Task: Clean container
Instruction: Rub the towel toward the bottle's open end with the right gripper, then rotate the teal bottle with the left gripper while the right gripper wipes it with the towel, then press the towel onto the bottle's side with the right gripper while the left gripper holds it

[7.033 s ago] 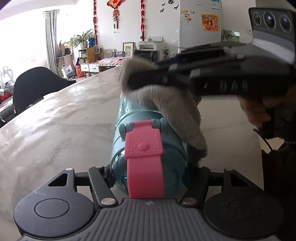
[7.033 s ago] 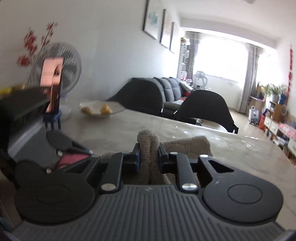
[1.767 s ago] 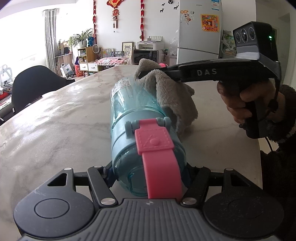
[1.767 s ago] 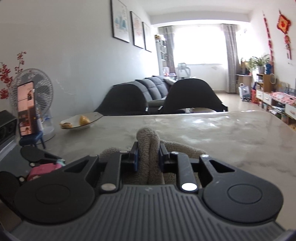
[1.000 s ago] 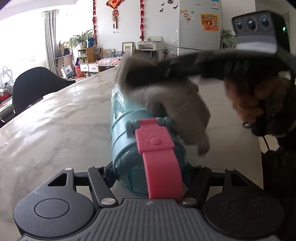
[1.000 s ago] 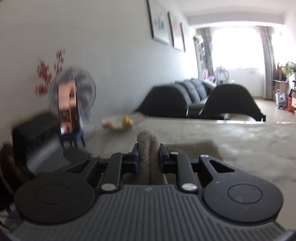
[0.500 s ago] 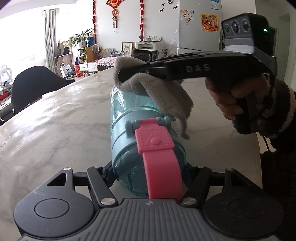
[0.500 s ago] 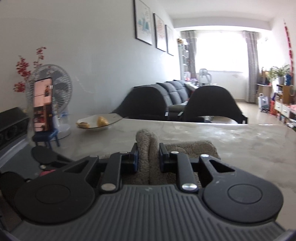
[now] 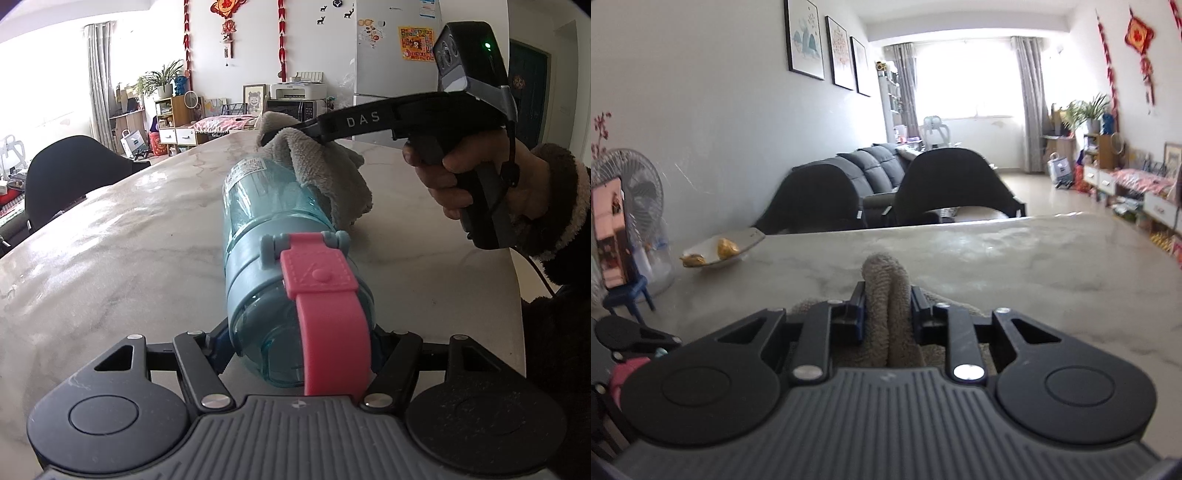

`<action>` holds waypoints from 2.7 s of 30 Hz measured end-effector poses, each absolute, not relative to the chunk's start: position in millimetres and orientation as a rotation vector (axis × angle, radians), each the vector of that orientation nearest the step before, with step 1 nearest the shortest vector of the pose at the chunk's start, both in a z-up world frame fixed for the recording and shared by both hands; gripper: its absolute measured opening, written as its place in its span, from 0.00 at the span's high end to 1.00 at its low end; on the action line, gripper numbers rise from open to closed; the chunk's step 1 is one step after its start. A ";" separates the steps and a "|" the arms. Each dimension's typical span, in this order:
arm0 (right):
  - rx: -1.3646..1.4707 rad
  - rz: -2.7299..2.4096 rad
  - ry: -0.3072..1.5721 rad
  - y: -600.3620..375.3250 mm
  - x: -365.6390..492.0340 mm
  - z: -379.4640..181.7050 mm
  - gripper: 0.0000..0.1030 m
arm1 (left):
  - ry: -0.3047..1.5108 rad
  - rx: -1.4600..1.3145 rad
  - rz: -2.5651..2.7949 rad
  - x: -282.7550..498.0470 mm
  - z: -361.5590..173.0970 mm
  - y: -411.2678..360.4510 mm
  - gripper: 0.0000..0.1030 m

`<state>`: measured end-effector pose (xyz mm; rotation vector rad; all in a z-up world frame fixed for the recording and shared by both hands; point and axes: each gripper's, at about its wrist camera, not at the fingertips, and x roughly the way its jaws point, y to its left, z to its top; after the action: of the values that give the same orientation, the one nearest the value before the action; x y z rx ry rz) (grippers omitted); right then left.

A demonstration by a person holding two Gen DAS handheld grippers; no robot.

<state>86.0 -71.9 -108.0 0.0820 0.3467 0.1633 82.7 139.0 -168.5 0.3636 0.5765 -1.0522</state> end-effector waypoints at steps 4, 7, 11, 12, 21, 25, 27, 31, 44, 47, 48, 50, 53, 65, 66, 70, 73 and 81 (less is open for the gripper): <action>0.084 0.129 0.378 -72.5 83.8 -109.0 0.80 | 0.595 0.333 -1.072 88.0 -168.9 141.5 0.28; 0.152 0.164 0.395 -80.5 81.8 -108.6 0.80 | 0.613 0.283 -1.086 93.9 -169.0 146.4 0.27; 0.189 0.191 0.392 -86.0 74.7 -105.4 0.80 | 0.660 0.140 -1.101 104.1 -169.9 159.4 0.27; 0.192 0.194 0.390 -87.0 73.2 -104.5 0.80 | 0.681 0.077 -1.107 107.3 -170.3 164.6 0.26; 0.212 0.221 0.381 -89.1 68.7 -103.5 0.80 | 0.801 -0.395 -1.107 130.7 -176.9 200.7 0.17; 0.219 0.230 0.378 -90.8 67.0 -102.2 0.80 | 0.814 -0.490 -1.068 136.2 -179.5 204.2 0.24; 0.219 0.230 0.378 -90.8 66.6 -102.0 0.80 | 0.816 -0.468 -1.031 135.3 -176.1 201.3 0.29; 0.227 0.226 0.376 -93.7 65.4 -101.3 0.80 | 0.790 -0.361 -1.030 129.2 -162.3 189.6 0.29; 0.320 0.268 0.360 -100.2 64.0 -93.8 0.80 | 0.517 0.654 -0.983 91.4 -117.1 138.3 0.29; 0.302 0.285 0.359 -93.1 66.5 -91.4 0.80 | 0.509 0.610 -0.980 93.8 -116.4 143.7 0.29; 0.290 0.292 0.357 -89.2 67.9 -90.3 0.80 | 0.505 0.603 -0.977 92.8 -116.6 143.3 0.29; 0.256 0.309 0.351 -79.5 70.5 -87.4 0.80 | 0.504 0.584 -0.974 92.2 -116.4 142.0 0.29; 0.205 0.365 0.327 -63.1 72.0 -82.8 0.80 | 0.516 0.544 -0.983 94.8 -115.7 139.6 0.27; 0.012 0.473 0.329 -16.5 66.0 -99.1 0.71 | 0.611 0.159 -0.994 114.2 -143.1 154.1 0.23; -0.020 0.465 0.322 -13.0 63.8 -98.9 0.71 | 0.611 0.139 -0.985 115.0 -147.4 154.2 0.24; -0.100 0.426 0.287 -4.7 60.9 -103.4 0.75 | 0.576 0.046 -0.967 120.8 -158.5 160.6 0.32; -0.159 0.402 0.260 -1.9 61.6 -107.7 0.78 | 0.541 0.011 -0.973 118.7 -167.4 162.9 0.32; -0.211 0.365 0.235 -8.1 71.4 -111.6 0.79 | 0.501 -0.005 -0.975 108.3 -172.5 163.0 0.32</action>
<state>71.4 -8.1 -111.6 -0.2111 0.2353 0.3646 108.3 163.0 -172.5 -0.0050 0.5014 -0.9748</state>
